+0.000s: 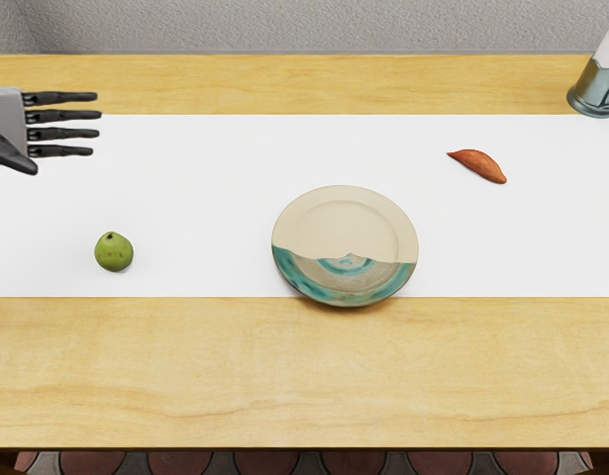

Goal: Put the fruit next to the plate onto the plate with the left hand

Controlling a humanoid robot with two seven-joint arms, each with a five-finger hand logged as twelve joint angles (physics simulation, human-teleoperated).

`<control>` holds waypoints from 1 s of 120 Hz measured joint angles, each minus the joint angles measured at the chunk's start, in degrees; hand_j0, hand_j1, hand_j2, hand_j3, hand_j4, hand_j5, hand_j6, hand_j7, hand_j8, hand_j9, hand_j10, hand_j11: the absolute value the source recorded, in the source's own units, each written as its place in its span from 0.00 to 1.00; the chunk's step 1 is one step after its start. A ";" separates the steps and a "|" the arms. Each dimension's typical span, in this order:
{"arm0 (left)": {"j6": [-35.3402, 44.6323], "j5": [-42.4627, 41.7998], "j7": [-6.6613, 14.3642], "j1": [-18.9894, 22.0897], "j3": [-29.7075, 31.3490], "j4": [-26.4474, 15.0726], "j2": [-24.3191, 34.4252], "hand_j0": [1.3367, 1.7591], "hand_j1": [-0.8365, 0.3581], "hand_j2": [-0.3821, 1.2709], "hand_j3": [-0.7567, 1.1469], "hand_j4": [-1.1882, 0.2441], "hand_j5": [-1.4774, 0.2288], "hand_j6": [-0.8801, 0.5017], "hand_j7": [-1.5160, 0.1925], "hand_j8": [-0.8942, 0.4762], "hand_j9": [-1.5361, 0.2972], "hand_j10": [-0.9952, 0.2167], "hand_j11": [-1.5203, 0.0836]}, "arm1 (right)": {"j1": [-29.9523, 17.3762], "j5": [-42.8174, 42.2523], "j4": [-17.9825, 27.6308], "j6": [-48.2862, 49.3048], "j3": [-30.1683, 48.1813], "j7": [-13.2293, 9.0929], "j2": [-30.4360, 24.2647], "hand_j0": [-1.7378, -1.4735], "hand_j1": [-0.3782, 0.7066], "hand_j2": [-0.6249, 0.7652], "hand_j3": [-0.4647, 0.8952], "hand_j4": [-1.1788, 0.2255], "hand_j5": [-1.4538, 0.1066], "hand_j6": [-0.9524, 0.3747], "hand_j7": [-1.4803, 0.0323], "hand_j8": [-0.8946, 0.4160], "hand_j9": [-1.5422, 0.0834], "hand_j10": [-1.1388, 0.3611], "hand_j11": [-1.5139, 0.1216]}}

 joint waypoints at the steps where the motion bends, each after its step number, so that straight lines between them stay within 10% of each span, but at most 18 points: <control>1: 0.00 0.00 0.00 0.00 0.00 0.03 0.00 0.76 0.99 0.23 0.40 0.83 0.87 0.64 0.89 0.65 0.84 0.82 0.95 | 0.00 0.00 0.00 0.00 0.00 0.00 0.00 0.30 0.04 0.45 0.34 0.83 0.92 0.71 0.97 0.67 0.94 0.75 0.91; 44: 0.00 11.51 3.80 -1.73 -1.91 -0.99 -2.61 0.76 0.99 0.23 0.40 0.83 0.87 0.64 0.89 0.65 0.84 0.82 0.95 | -0.06 0.00 0.00 0.00 0.00 0.00 0.00 0.30 0.04 0.45 0.34 0.83 0.92 0.71 0.97 0.67 0.94 0.75 0.91; 86: 0.02 41.54 4.16 -1.77 -9.98 -20.86 -0.49 0.76 0.99 0.23 0.40 0.82 0.86 0.63 0.88 0.65 0.84 0.82 0.94 | -0.05 0.00 0.03 0.00 0.00 0.00 0.00 0.30 0.04 0.45 0.34 0.83 0.92 0.71 0.97 0.67 0.94 0.75 0.91; 120: 0.06 57.54 4.17 1.28 -10.41 -24.40 -4.51 0.76 0.98 0.23 0.40 0.81 0.85 0.62 0.87 0.64 0.83 0.80 0.93 | -0.06 0.00 0.06 0.00 0.00 0.00 0.00 0.30 0.04 0.45 0.34 0.83 0.92 0.71 0.97 0.67 0.94 0.75 0.91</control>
